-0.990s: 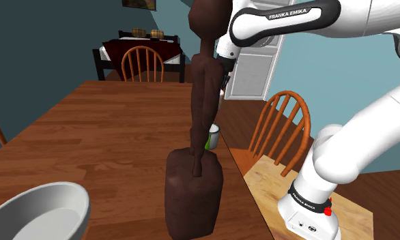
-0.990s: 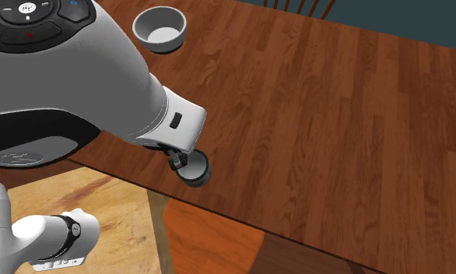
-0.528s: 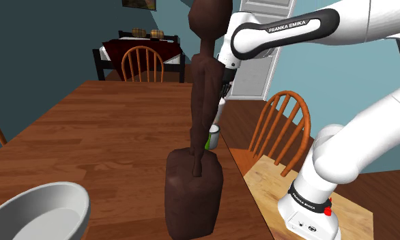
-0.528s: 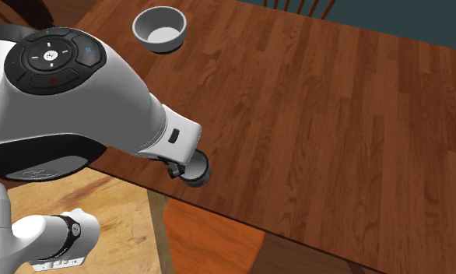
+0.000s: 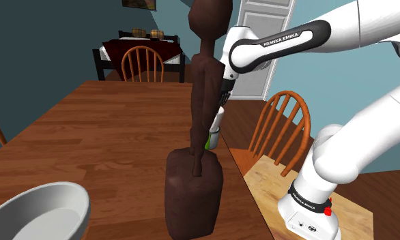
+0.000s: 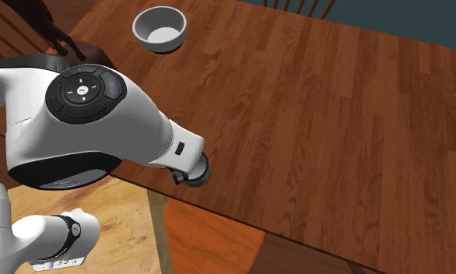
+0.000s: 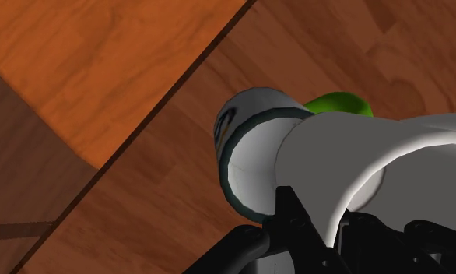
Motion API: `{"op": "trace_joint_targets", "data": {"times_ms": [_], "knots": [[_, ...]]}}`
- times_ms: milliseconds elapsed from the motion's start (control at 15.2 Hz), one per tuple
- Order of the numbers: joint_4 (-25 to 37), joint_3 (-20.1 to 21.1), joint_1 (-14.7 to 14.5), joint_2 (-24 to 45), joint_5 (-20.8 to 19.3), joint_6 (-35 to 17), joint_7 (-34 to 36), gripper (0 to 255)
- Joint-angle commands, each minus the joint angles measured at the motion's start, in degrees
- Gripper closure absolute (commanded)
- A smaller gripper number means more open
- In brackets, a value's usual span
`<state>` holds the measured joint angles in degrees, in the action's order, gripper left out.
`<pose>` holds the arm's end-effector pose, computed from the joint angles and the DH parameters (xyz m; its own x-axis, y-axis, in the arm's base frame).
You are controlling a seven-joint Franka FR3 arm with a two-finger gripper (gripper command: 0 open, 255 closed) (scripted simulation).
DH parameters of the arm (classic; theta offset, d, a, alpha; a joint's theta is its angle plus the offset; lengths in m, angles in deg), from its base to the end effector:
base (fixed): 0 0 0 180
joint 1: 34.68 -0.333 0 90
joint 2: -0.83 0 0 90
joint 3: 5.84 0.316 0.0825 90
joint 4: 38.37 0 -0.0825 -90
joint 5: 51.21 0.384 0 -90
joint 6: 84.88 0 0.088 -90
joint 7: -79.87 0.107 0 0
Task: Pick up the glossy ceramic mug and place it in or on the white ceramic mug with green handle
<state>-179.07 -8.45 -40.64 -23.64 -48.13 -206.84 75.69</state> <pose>0.4226 0.0264 0.4613 0.9892 0.1045 0.1028 0.1110 -0.9920 -0.0597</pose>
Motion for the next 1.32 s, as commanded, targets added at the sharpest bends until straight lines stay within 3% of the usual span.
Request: {"op": "trace_joint_targets", "data": {"times_ms": [0, 594, 660, 990, 1254], "knots": [[-1.1, 0.1, -0.1, 0.6, 0.1, -1.8, 0.1, 255], [-1.4, 0.1, -0.1, 0.8, 0.1, -2.2, 0.1, 255], [-1.5, 0.1, -0.2, 0.7, 0.1, -2.2, 0.1, 0], [-1.4, 0.1, -0.1, 0.8, 0.1, -2.2, 0.1, 0], [3.5, 0.0, 0.1, -2.2, -0.3, 5.7, 0.3, 0]]}}
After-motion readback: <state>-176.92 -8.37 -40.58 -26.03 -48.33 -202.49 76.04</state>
